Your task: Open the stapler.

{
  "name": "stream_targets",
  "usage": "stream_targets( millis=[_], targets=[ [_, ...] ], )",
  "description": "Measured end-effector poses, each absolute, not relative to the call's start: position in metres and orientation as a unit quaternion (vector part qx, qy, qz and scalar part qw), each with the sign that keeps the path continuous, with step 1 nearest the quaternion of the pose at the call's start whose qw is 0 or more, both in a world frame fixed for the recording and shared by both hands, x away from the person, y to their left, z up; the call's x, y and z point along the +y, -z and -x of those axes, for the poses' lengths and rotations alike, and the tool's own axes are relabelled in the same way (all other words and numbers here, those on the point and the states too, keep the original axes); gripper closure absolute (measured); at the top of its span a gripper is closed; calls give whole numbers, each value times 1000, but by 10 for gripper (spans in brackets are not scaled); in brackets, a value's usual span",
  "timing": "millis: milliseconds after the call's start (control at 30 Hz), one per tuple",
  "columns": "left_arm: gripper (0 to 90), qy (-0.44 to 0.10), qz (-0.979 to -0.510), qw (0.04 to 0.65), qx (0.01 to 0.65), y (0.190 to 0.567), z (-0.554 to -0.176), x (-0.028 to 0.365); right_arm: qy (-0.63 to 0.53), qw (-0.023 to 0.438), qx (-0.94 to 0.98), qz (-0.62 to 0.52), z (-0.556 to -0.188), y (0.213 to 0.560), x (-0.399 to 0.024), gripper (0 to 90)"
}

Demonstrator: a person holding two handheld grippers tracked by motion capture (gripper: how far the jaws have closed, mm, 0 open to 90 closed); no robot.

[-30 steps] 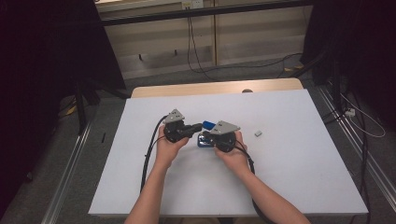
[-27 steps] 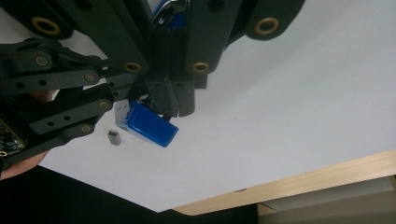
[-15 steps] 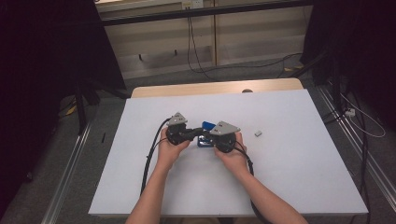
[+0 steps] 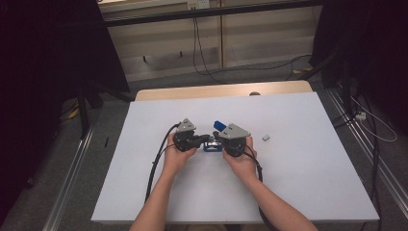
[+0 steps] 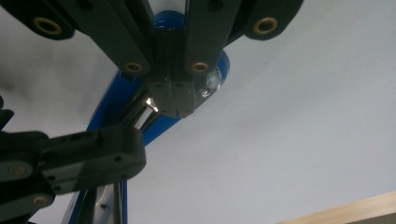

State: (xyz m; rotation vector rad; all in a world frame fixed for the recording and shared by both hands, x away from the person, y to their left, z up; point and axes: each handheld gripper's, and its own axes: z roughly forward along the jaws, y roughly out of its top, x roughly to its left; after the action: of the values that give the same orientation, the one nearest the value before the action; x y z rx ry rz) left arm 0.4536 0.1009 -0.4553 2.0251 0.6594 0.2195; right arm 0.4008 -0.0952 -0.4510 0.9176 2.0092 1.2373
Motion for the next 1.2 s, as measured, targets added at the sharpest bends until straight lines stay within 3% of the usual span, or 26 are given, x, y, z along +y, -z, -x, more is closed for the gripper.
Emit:
stream_targets(
  millis=[800,1200],
  targets=[
    [900,-101,-830,478,268,456,-451,100,-418,352,747,-379,-387,438,-125,900],
    [900,-97,-829,481,267,457,-452,98,-416,315,734,-435,-385,456,-170,900]
  ],
)
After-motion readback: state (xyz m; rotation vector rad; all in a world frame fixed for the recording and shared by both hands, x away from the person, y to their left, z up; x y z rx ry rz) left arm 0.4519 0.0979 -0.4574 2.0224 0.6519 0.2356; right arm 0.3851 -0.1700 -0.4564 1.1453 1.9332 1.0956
